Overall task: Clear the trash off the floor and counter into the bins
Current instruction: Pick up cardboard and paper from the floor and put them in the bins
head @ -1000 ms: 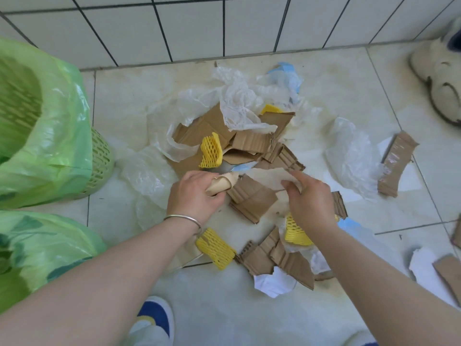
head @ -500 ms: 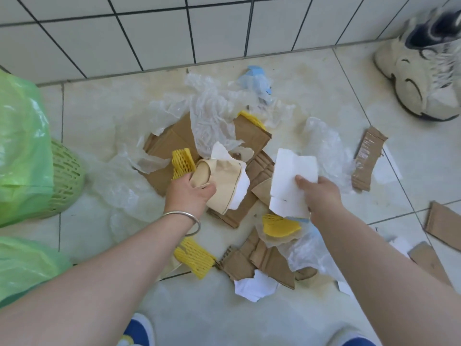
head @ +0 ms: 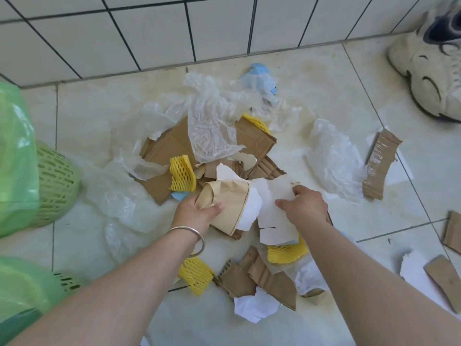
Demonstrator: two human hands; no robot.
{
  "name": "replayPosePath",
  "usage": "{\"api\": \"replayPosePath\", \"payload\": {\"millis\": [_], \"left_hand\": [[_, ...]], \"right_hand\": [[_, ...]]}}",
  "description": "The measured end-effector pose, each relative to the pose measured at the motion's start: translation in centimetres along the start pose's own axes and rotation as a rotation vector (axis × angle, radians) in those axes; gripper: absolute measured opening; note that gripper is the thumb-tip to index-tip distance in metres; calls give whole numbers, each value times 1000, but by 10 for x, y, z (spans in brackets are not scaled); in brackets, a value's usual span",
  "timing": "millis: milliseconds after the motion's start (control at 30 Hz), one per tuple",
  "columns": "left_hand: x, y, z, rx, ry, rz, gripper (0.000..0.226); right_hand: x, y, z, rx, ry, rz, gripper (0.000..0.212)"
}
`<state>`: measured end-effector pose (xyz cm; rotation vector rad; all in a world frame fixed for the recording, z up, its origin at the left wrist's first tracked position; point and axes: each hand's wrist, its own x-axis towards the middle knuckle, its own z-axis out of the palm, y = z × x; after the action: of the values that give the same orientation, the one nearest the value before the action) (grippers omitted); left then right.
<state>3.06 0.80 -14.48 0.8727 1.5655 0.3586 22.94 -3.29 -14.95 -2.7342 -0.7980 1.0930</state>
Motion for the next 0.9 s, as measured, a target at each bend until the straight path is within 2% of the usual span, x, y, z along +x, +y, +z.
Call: {"api": "replayPosePath", "payload": {"millis": [100, 233, 333, 400, 467, 533, 600, 700, 767, 900], "left_hand": [[-6, 0, -2, -5, -4, -1, 22], [-17, 7, -8, -53, 8, 31, 15], [-32, 19, -16, -107, 33, 65, 18], [-45, 26, -26, -156, 42, 81, 20], [-63, 30, -39, -188, 47, 114, 16], [-82, 33, -56, -182, 58, 146, 12], [-103, 39, -74, -172, 75, 176, 18], [-138, 50, -103, -156, 101, 228, 12], [-163, 56, -128, -177, 131, 257, 18], [-214, 56, -187, -212, 170, 296, 22]], "right_hand": [[-3, -3, -7, 225, -21, -8, 33], [-17, -17, -28, 401, 132, -79, 26], [-35, -26, -51, 526, 222, -139, 16], [-51, -31, -65, 598, 263, -186, 20], [-72, -39, -78, 689, 265, -222, 41], [-94, -46, -86, 824, 191, -241, 59], [-120, -56, -88, 904, 76, -250, 64], [-163, -75, -80, 928, -108, -301, 36], [-197, -86, -72, 941, -172, -328, 17], [-267, -113, -58, 890, -241, -410, 3]]}}
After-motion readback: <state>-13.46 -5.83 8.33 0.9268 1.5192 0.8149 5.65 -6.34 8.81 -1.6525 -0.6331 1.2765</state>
